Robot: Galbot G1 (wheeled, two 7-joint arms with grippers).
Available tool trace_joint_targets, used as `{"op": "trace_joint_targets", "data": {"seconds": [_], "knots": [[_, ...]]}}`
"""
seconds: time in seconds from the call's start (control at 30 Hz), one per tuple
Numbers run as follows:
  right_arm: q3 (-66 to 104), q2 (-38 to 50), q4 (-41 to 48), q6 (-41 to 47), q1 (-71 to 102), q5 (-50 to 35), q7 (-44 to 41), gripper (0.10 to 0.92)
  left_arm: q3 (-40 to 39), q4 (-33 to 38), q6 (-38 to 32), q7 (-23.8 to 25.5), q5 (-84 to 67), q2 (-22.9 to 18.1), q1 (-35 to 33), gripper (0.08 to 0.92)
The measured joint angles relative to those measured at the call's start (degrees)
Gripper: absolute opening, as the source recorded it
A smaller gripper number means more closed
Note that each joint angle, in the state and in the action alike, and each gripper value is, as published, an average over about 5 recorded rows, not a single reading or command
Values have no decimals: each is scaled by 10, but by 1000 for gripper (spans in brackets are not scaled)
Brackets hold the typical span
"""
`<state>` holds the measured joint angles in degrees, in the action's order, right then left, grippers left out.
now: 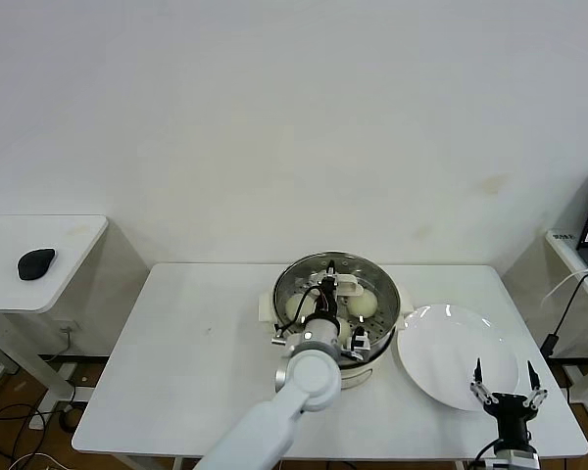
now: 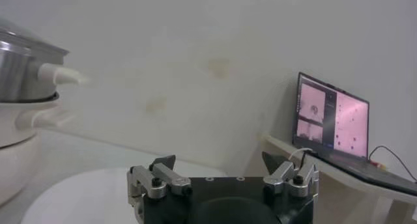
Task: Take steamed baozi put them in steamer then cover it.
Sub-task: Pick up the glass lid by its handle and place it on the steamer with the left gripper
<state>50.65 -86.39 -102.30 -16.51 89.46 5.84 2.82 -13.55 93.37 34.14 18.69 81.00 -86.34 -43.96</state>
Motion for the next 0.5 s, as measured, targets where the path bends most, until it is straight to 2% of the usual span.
{"op": "trace_joint_targets", "data": {"seconds": [0.17, 0.5], "knots": [[-1, 0, 0, 0, 0, 0, 0, 823, 1, 8, 2, -2, -3, 0, -4, 260], [-2, -1, 0, 0, 2, 2, 0, 823, 2, 55, 2, -14, -19, 17, -29, 554]]}}
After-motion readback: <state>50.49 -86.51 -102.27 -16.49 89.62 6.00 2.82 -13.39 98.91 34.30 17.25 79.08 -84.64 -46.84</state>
